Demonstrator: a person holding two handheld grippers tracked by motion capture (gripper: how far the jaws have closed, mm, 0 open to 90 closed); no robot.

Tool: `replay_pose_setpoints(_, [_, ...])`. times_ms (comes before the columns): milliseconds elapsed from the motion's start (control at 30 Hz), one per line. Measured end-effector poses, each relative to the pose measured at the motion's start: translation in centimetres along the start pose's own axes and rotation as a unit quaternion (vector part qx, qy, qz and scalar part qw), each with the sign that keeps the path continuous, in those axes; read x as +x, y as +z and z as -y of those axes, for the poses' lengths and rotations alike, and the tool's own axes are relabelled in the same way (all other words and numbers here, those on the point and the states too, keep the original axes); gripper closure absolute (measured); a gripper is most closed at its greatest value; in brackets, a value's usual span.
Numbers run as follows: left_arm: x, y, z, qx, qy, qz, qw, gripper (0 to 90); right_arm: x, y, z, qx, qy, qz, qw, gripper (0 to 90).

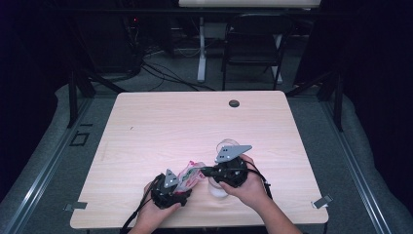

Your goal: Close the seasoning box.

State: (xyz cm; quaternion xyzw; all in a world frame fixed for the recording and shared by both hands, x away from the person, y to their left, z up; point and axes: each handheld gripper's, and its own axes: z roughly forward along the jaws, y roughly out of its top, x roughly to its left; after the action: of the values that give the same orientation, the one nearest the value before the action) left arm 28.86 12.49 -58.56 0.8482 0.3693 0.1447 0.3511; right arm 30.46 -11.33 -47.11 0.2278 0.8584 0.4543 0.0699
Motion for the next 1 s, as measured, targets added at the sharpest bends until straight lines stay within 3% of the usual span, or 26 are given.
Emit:
replay_pose_setpoints(100, [0.13,0.17,0.18,-0.013,0.003,0.002,0.9999,28.7,0.02,0.03,0.02,0.001,-0.001,-0.001,1.0000,88.5])
replay_pose_setpoints(700, [0.20,0.36,0.00,-0.013,0.003,0.006,0.9999,29.4,0.06,0.06,0.01,0.001,0.000,0.001,1.0000,86.6])
replay_pose_setpoints(1000, [0.25,0.37,-0.03,-0.019,-0.005,0.001,0.9998,37.1,0.09,0.09,-0.02,0.001,0.000,0.001,1.0000,86.0])
